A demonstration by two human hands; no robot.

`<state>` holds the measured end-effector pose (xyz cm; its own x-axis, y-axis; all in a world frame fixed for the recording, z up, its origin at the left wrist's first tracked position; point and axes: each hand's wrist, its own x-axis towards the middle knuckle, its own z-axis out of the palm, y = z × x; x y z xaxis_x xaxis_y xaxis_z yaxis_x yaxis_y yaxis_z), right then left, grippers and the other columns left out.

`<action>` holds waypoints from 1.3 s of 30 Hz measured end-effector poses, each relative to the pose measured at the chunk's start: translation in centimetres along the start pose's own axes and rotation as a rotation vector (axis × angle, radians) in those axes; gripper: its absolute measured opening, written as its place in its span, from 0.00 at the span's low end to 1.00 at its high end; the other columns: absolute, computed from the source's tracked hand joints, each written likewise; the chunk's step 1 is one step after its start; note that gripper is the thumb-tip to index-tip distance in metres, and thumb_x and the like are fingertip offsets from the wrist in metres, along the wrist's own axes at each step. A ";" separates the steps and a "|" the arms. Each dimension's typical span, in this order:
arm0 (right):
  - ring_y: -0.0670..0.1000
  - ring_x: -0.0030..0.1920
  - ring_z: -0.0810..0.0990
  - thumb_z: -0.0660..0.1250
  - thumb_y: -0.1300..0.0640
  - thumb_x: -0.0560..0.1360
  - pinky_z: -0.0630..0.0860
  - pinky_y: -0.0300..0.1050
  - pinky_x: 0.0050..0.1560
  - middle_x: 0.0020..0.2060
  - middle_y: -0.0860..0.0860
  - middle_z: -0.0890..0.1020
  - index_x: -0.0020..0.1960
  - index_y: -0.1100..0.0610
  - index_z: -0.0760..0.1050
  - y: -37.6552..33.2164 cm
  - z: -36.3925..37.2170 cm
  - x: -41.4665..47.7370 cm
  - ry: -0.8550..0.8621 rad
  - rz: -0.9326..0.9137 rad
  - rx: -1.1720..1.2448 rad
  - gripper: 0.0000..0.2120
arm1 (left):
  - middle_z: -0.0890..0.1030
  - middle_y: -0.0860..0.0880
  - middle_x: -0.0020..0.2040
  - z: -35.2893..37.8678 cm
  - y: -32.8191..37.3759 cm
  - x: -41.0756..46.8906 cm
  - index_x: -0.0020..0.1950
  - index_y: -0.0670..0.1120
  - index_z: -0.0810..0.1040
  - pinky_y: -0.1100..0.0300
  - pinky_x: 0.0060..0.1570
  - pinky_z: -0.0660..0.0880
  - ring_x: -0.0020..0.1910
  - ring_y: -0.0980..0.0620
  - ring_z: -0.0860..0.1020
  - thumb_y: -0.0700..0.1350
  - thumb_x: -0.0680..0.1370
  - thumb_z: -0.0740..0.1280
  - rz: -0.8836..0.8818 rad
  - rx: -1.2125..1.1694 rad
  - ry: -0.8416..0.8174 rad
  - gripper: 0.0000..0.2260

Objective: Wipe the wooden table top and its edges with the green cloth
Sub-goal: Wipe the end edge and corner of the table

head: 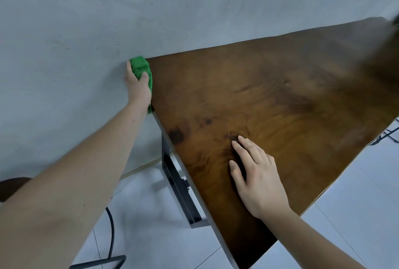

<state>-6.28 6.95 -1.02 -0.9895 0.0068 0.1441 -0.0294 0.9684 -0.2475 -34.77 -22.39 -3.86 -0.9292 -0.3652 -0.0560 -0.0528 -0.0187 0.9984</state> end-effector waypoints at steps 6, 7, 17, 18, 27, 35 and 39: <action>0.45 0.86 0.61 0.51 0.36 0.89 0.60 0.50 0.85 0.85 0.42 0.67 0.85 0.45 0.68 -0.1 -0.2 0.0 -0.002 -0.004 -0.004 0.28 | 0.53 0.46 0.88 0.1 0.4 0.2 0.91 0.56 0.52 0.57 0.75 0.67 0.71 0.53 0.69 0.47 0.91 0.59 -0.038 -0.007 0.037 0.30; 0.45 0.86 0.61 0.51 0.36 0.89 0.59 0.49 0.84 0.85 0.43 0.68 0.85 0.46 0.68 -0.1 -0.2 0.1 -0.004 -0.003 -0.004 0.28 | 0.54 0.45 0.88 0.1 0.3 -0.4 0.92 0.56 0.52 0.57 0.75 0.66 0.71 0.54 0.69 0.46 0.91 0.59 -0.040 -0.022 0.034 0.30; 0.49 0.84 0.65 0.51 0.36 0.89 0.56 0.47 0.81 0.84 0.46 0.70 0.84 0.47 0.69 -0.4 -0.4 0.1 0.011 -0.005 -0.012 0.29 | 0.56 0.53 0.90 0.8 -2.4 -14.2 0.92 0.53 0.52 0.46 0.88 0.55 0.88 0.51 0.57 0.43 0.88 0.61 -0.040 -0.064 -0.011 0.34; 0.49 0.84 0.65 0.52 0.36 0.89 0.55 0.47 0.81 0.84 0.46 0.70 0.84 0.47 0.69 -0.4 -0.4 0.1 0.011 -0.005 -0.015 0.28 | 0.56 0.54 0.90 0.9 -2.6 -16.1 0.92 0.53 0.52 0.46 0.89 0.55 0.89 0.52 0.57 0.43 0.88 0.61 -0.039 -0.064 -0.014 0.34; 0.52 0.84 0.66 0.55 0.42 0.90 0.62 0.54 0.82 0.83 0.50 0.71 0.83 0.51 0.71 -0.8 -0.8 -0.2 0.005 -0.017 0.016 0.25 | 0.52 0.55 0.91 1.3 -3.1 -34.2 0.92 0.52 0.50 0.48 0.89 0.52 0.89 0.57 0.51 0.48 0.89 0.60 -0.017 -0.049 -0.063 0.32; 0.53 0.85 0.64 0.53 0.48 0.91 0.62 0.56 0.83 0.84 0.51 0.70 0.84 0.53 0.70 -1.0 -1.2 -0.6 -0.010 -0.017 0.040 0.24 | 0.50 0.68 0.88 2.1 -2.9 -47.0 0.87 0.66 0.51 0.78 0.75 0.57 0.86 0.69 0.51 0.43 0.92 0.59 -0.022 -0.125 -0.036 0.30; 0.52 0.85 0.64 0.53 0.48 0.91 0.60 0.54 0.84 0.85 0.51 0.69 0.84 0.53 0.70 -0.7 -1.0 -0.6 -0.005 -0.013 0.052 0.24 | 0.49 0.70 0.88 1.7 -2.7 -45.8 0.87 0.69 0.51 0.79 0.73 0.58 0.86 0.70 0.52 0.43 0.92 0.59 -0.055 -0.143 -0.076 0.30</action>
<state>-5.47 6.50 0.07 -0.9898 -0.0071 0.1425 -0.0493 0.9541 -0.2953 7.31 -4.09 -3.97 -0.9515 -0.2888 -0.1056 -0.0572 -0.1712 0.9836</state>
